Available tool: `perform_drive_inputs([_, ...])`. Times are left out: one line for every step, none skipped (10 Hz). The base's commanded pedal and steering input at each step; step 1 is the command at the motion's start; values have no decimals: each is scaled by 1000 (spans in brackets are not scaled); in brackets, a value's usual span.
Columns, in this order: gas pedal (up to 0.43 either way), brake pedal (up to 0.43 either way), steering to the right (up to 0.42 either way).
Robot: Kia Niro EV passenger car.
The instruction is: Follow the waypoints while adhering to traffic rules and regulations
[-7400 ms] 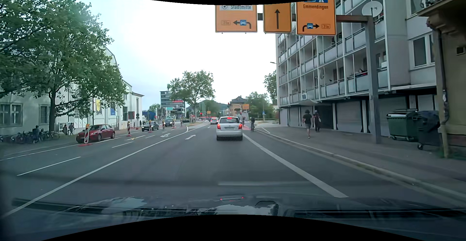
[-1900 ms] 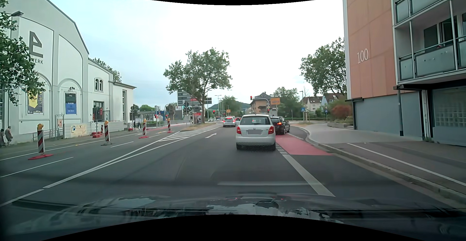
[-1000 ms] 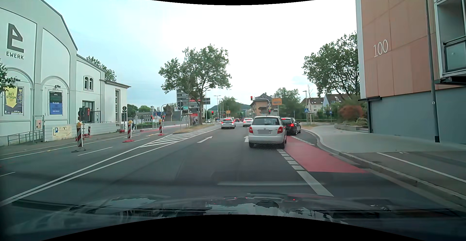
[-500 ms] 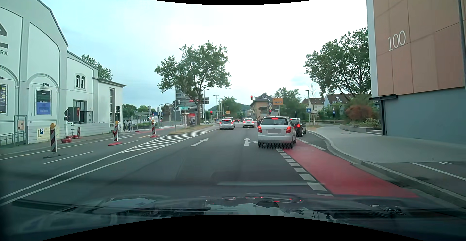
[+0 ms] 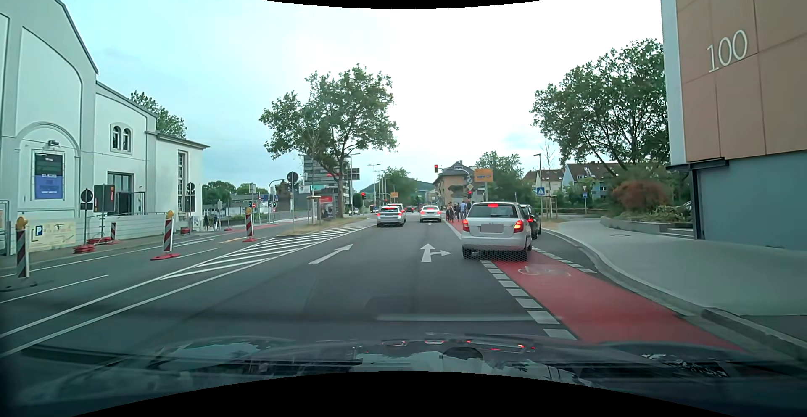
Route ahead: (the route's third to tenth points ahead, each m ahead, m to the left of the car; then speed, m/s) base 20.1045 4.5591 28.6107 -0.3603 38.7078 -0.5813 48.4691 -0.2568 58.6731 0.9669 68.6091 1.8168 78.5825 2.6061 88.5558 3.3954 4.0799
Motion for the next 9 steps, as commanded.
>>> perform_drive_inputs([157, 0, -30])
perform_drive_inputs([157, 0, -46])
perform_drive_inputs([157, 0, -64])
perform_drive_inputs([157, 0, -77])
perform_drive_inputs([157, 0, -91])
perform_drive_inputs([157, 0, -104])
perform_drive_inputs([157, 0, -119])
perform_drive_inputs([157, 0, -127])
perform_drive_inputs([157, 0, -128])
